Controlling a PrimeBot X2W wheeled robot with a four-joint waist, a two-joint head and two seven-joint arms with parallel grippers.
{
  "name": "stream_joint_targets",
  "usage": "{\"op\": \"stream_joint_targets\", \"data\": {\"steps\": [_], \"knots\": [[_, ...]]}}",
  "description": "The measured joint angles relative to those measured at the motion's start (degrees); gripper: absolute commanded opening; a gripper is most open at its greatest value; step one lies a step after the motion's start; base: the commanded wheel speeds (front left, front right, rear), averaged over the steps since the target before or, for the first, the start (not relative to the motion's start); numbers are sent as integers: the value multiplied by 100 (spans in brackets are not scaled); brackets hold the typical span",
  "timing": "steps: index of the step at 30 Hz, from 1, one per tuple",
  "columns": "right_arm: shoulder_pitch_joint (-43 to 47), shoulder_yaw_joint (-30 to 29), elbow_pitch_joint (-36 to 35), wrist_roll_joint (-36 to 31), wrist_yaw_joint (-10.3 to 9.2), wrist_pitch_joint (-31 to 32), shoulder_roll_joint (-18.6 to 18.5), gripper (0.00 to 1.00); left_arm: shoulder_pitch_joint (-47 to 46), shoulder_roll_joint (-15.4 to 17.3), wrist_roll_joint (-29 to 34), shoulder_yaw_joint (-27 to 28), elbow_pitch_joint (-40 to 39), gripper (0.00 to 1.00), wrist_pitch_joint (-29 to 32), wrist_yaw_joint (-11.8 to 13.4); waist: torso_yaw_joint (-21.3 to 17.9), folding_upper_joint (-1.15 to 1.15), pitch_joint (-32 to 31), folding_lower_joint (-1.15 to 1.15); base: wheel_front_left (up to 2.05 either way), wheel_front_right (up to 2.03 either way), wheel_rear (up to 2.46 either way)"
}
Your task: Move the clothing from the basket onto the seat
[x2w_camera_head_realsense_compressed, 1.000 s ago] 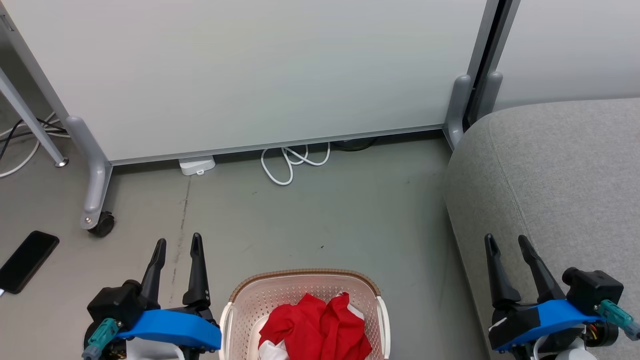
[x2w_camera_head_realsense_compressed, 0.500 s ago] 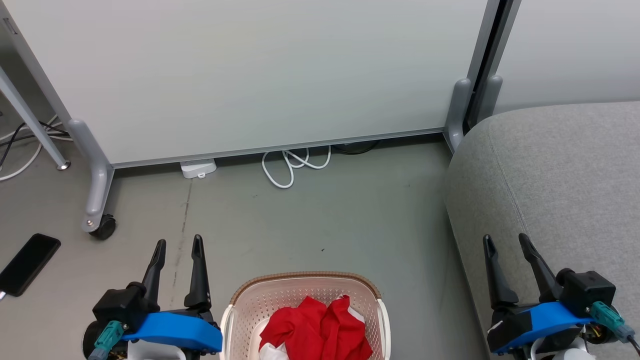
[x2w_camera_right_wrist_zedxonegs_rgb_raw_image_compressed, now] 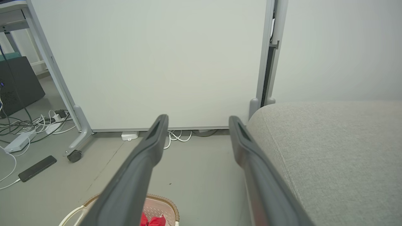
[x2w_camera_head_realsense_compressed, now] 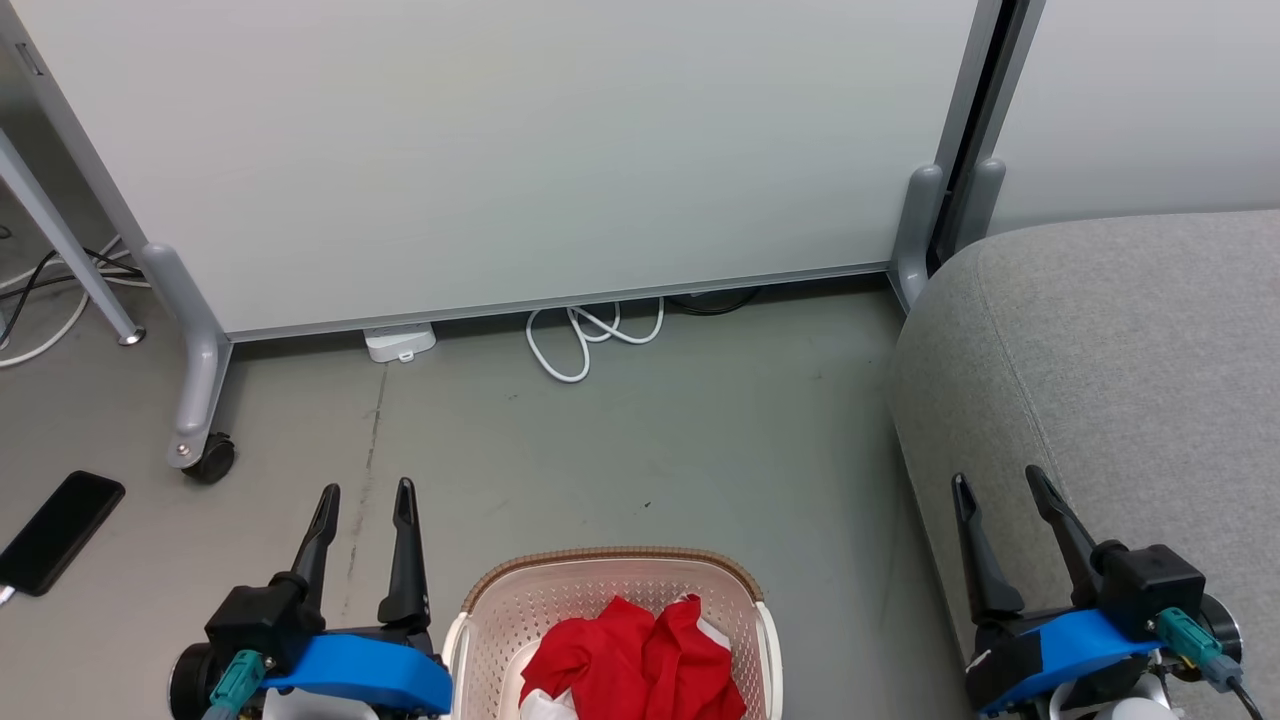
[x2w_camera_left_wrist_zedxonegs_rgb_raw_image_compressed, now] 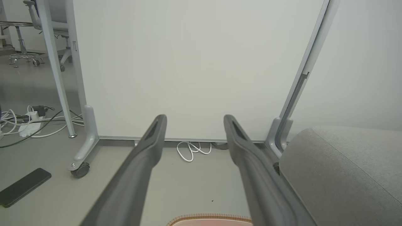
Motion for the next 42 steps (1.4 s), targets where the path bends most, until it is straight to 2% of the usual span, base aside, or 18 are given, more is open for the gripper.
{"op": "stream_joint_targets", "data": {"steps": [7, 26, 34, 42], "knots": [[-4, 7, 3, -225, 1, -96, -2, 100, -1, 0, 100, -11, 53, 100, -67, 21, -14, 0, -22, 0, 0, 0, 0], [-12, 18, 1, -181, 1, -172, -3, 100, 6, -2, -107, -46, 71, 100, -68, 47, -63, 0, 12, 0, 0, 0, 0], [-240, 225, -85, -137, 1, -187, -7, 100, -5, -4, -111, -23, 233, 100, -68, 97, -282, 0, 284, 0, 0, 0, 0], [-637, 564, -243, -80, 1, -238, -8, 100, -290, 20, -27, 64, 907, 100, -71, 123, -677, 0, 855, 0, 0, 0, 0]]}}
